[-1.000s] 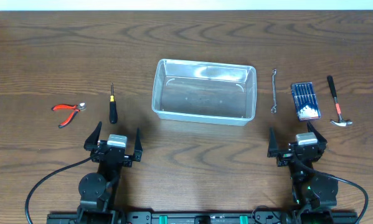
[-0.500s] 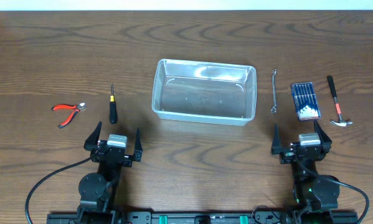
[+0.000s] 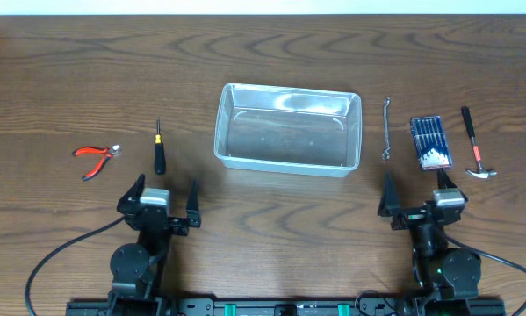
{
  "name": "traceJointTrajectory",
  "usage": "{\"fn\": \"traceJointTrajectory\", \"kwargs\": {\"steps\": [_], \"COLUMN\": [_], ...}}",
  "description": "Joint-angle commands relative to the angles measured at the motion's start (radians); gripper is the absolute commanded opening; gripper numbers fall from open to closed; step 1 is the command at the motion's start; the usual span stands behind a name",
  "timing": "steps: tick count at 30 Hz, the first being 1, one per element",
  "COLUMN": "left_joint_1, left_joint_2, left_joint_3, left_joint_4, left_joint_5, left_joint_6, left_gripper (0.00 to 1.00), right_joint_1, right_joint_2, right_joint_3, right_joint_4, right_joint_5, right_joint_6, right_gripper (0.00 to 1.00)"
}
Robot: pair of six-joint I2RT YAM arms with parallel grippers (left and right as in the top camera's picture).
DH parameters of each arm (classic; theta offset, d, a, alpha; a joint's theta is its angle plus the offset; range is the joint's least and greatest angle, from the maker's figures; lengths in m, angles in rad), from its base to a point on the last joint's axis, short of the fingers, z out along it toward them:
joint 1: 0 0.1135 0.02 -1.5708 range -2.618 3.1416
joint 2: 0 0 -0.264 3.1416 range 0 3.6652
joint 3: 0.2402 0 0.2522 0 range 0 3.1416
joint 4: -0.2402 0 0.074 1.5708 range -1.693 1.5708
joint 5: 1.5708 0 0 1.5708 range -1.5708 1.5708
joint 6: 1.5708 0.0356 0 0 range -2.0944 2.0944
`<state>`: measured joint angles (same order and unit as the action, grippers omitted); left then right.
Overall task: Pack container
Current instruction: 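Raise both arms and move the right gripper toward the screwdriver set, then lower the right gripper and grasp the blue screwdriver set case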
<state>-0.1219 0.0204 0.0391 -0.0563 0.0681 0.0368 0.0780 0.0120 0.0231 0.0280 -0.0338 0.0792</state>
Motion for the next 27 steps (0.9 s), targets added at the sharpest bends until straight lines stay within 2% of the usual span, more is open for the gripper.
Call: {"fn": "traceJointTrajectory", "kwargs": {"steps": [1,6,9,11,16,19,23,27], "left_joint_1": [-0.004,-0.004,-0.001,0.001,0.001,0.001,0.001,0.001], "left_joint_2": [0.061,0.314,0.543,0.694,0.956,1.06,1.106,1.118], "left_joint_3": [0.099,0.404,0.645,0.806,1.091,1.173,1.177,1.177], "left_joint_4": [-0.018,-0.14,-0.31,-0.446,-0.755,-0.882,-0.929,-0.938], "left_joint_5": [0.019,0.018,0.017,0.018,0.018,0.018,0.018,0.018], "left_joint_6": [-0.172,-0.132,-0.082,-0.082,-0.082,-0.082,-0.083,-0.083], "left_gripper": [0.98,0.98,0.98,0.98,0.99,0.98,0.98,0.98], "right_joint_1": [0.008,-0.018,-0.053,-0.075,-0.113,-0.141,-0.153,-0.152], "right_joint_2": [0.002,0.135,0.319,0.471,0.816,1.048,1.26,1.377], "right_joint_3": [0.029,0.182,0.344,0.496,0.949,1.316,1.649,1.801], "right_joint_4": [0.03,0.026,-0.02,-0.108,-0.513,-0.897,-1.256,-1.403], "right_joint_5": [-0.051,-0.011,-0.031,-0.089,-0.181,-0.181,-0.181,-0.253], "right_joint_6": [0.13,0.121,0.121,0.12,0.106,0.077,0.026,0.014], "right_gripper": [0.99,0.99,0.99,0.99,0.99,0.99,0.99,0.99]}}
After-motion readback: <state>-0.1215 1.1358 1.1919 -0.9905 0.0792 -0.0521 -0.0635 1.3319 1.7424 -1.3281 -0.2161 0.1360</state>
